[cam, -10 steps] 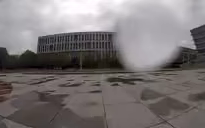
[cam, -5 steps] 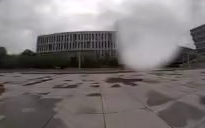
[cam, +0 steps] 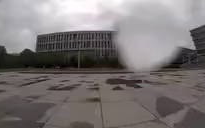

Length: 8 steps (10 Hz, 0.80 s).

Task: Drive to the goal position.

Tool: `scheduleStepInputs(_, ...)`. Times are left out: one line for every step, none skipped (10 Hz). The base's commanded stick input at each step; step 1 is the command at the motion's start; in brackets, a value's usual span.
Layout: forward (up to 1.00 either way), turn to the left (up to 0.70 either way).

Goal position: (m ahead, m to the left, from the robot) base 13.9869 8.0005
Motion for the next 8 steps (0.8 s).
scheduleStepInputs(0.70, 0.32)
scheduleStepInputs(0.70, 0.27)
scheduleStepInputs(0.70, 0.22)
scheduleStepInputs(0.70, 0.10)
scheduleStepInputs(0.70, 0.01)
scheduleStepInputs(0.70, 0.00)
scheduleStepInputs(0.70, 0.00)
scheduleStepInputs(0.70, 0.00)
